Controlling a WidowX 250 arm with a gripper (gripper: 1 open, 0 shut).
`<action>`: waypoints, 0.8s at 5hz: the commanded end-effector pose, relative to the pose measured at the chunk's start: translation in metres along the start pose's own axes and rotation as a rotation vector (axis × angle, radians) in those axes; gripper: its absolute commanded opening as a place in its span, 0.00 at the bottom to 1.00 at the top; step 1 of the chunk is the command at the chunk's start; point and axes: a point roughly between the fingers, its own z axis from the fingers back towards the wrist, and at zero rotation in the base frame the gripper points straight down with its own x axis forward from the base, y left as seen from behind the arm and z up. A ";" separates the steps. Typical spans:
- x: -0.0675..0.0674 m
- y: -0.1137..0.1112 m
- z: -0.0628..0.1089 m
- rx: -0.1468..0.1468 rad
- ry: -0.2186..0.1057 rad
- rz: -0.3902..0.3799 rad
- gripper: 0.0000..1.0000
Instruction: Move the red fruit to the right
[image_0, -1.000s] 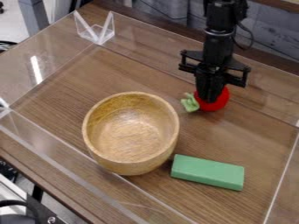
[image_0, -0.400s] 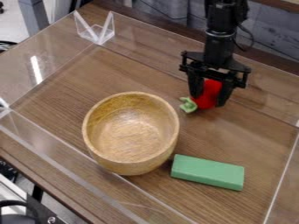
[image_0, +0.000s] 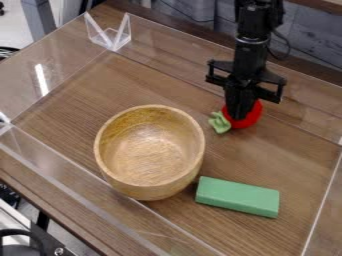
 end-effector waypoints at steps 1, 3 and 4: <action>0.005 -0.005 0.008 -0.009 -0.036 -0.017 1.00; 0.000 -0.009 0.001 -0.016 -0.013 -0.035 1.00; -0.003 -0.010 -0.001 -0.021 -0.003 -0.042 1.00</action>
